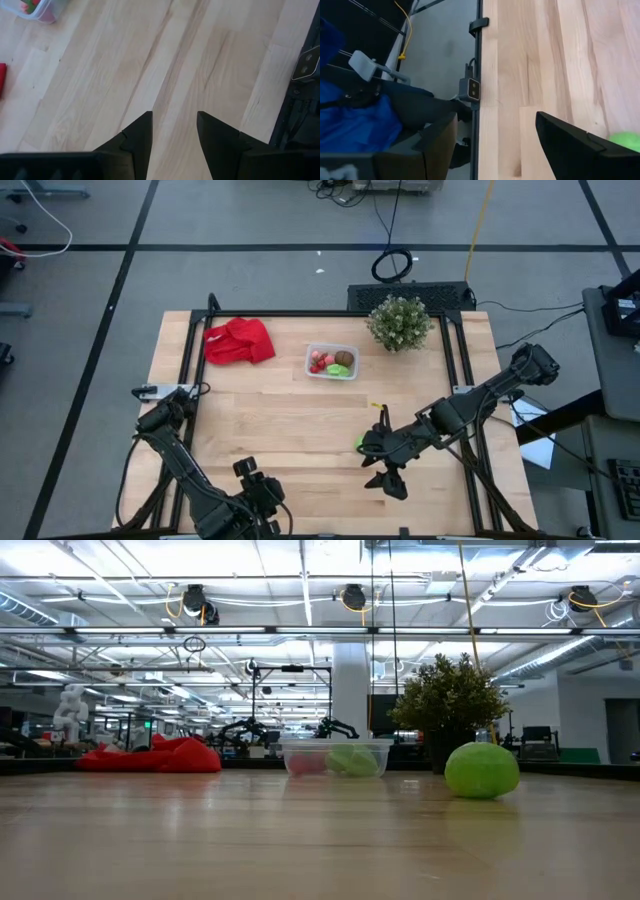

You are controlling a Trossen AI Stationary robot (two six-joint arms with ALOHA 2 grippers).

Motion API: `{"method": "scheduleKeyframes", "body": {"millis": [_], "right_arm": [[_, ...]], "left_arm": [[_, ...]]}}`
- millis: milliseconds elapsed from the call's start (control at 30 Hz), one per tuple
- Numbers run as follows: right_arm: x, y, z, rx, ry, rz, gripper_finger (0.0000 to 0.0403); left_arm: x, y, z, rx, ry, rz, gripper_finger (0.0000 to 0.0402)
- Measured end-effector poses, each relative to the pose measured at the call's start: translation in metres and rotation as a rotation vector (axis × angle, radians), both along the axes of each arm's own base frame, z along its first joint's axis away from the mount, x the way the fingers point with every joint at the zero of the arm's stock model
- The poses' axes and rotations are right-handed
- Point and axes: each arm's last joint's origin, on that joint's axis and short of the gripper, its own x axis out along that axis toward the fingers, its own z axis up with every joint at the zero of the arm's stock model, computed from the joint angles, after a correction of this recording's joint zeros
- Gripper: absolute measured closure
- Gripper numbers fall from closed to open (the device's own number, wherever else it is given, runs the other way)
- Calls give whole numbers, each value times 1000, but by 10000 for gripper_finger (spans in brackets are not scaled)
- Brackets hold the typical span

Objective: Pick and placing Produce into tupperware
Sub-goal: Put the cabbage into the bin

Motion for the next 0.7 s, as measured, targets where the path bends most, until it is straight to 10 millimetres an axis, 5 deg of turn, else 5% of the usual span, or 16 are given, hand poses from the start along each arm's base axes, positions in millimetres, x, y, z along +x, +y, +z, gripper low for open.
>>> {"method": "scheduleKeyframes", "body": {"millis": [167, 467, 700], "right_arm": [[0, 0, -8, 14, 14, -18, 140], [-1, -9, -54, 74, 120, -32, 140], [3, -22, -63, 80, 135, -54, 140]], "left_arm": [[0, 0, 0, -4, 3, 1, 243], [0, 0, 0, -4, 3, 3, 243], [0, 0, 0, -7, 0, 10, 243]]}}
